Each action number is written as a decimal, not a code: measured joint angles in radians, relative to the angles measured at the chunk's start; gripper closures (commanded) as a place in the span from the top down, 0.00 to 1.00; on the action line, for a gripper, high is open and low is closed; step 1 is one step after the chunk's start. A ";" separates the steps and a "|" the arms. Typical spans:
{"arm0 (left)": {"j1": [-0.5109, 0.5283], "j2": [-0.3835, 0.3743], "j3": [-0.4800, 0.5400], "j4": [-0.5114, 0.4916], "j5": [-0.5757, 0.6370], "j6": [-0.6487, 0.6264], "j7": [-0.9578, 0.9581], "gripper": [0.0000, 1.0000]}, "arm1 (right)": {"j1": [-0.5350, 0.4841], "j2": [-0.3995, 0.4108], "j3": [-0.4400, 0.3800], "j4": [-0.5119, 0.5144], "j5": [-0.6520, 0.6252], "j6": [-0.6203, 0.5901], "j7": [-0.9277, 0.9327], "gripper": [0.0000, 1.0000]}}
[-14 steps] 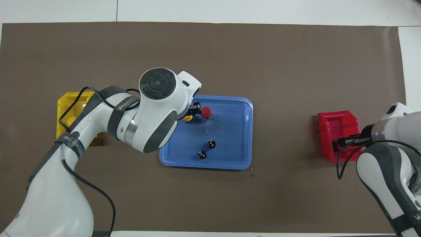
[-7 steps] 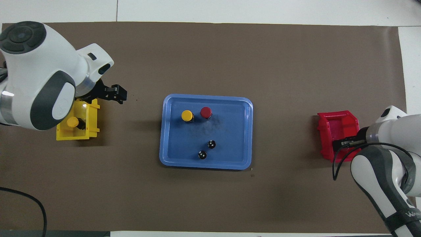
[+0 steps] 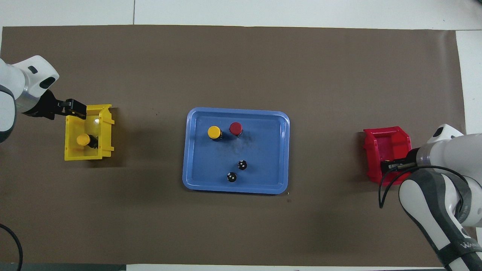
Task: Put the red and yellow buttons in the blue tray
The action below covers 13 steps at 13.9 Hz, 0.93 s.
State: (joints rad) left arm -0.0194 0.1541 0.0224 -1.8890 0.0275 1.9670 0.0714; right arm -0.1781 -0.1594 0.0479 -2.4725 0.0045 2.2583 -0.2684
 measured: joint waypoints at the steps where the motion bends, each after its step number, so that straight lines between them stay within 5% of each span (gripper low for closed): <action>1: 0.004 -0.013 0.000 -0.043 0.000 0.032 0.006 0.75 | 0.000 0.000 0.000 -0.003 0.000 0.000 0.000 0.39; 3: 0.006 -0.042 -0.001 -0.122 0.000 0.089 0.006 0.72 | -0.007 0.000 0.000 -0.006 0.000 0.000 -0.006 0.27; 8: 0.007 -0.103 -0.002 -0.255 0.000 0.188 0.006 0.72 | -0.013 0.001 0.001 0.035 0.000 -0.035 -0.019 0.25; 13: 0.007 -0.118 -0.007 -0.314 0.000 0.252 0.006 0.72 | 0.091 0.084 0.014 0.415 0.011 -0.389 0.106 0.26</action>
State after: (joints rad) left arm -0.0124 0.0363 0.0157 -2.2034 0.0275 2.2192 0.0774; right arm -0.0868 -0.0753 0.0616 -2.0578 0.0152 1.8698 -0.1628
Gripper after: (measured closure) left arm 0.273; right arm 0.586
